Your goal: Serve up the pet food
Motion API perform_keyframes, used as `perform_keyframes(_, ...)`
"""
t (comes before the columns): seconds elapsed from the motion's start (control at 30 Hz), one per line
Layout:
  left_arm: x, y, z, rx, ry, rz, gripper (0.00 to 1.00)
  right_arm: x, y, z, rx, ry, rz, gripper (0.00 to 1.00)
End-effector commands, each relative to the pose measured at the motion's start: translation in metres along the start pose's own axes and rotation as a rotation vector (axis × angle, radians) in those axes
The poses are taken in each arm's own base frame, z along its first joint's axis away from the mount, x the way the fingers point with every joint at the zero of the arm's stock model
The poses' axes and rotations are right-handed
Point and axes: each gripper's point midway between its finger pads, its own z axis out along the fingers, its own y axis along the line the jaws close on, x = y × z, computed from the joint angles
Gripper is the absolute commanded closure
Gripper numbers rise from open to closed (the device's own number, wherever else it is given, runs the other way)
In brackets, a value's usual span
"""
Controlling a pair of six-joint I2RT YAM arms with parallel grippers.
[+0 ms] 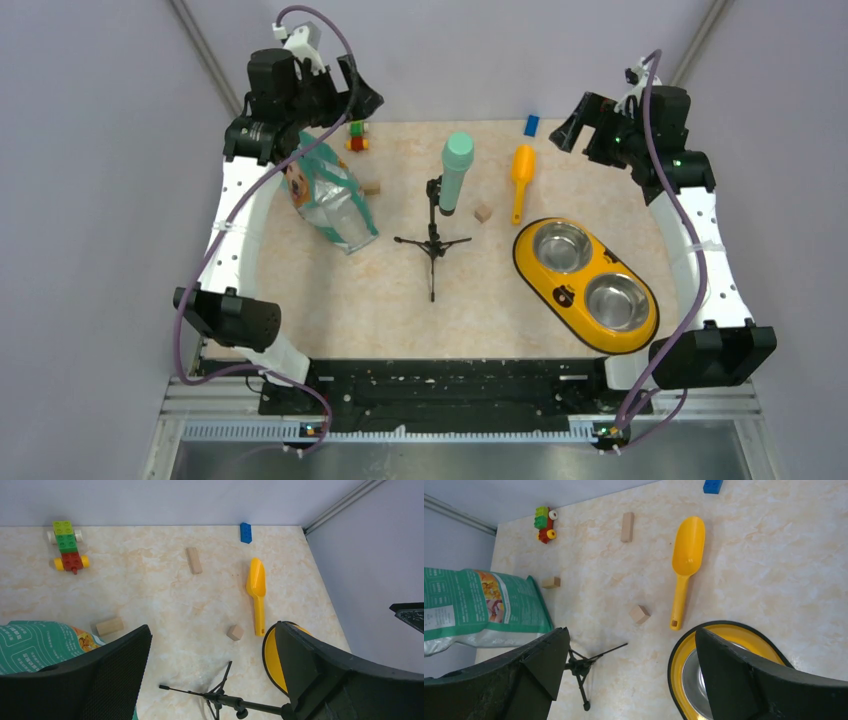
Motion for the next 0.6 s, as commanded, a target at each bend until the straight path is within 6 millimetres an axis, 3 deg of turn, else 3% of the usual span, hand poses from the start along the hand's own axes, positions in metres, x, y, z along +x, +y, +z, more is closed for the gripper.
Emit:
perform_keyframes(0.0,-0.021,-0.015,-0.020,0.028,-0.104,0.020,0.02,-0.023,0.007,-0.015,-0.007,-0.092,-0.032,0.01)
perform_keyframes(0.13,-0.024,-0.018,-0.026,0.047,-0.139,0.044,0.02,-0.022,0.004,-0.020,0.003,-0.109,-0.059,0.01)
perform_keyframes(0.27,-0.017,-0.019,-0.020,0.068,-0.112,0.051,0.02,-0.025,0.002,-0.026,0.012,-0.141,-0.106,0.01)
perform_keyframes(0.4,-0.015,-0.021,-0.019,0.084,-0.087,0.062,0.02,-0.023,0.010,-0.035,-0.050,-0.186,-0.200,0.01)
perform_keyframes(0.57,-0.032,-0.030,-0.025,0.103,-0.154,0.057,0.02,0.005,0.015,-0.047,-0.156,-0.299,-0.326,0.01)
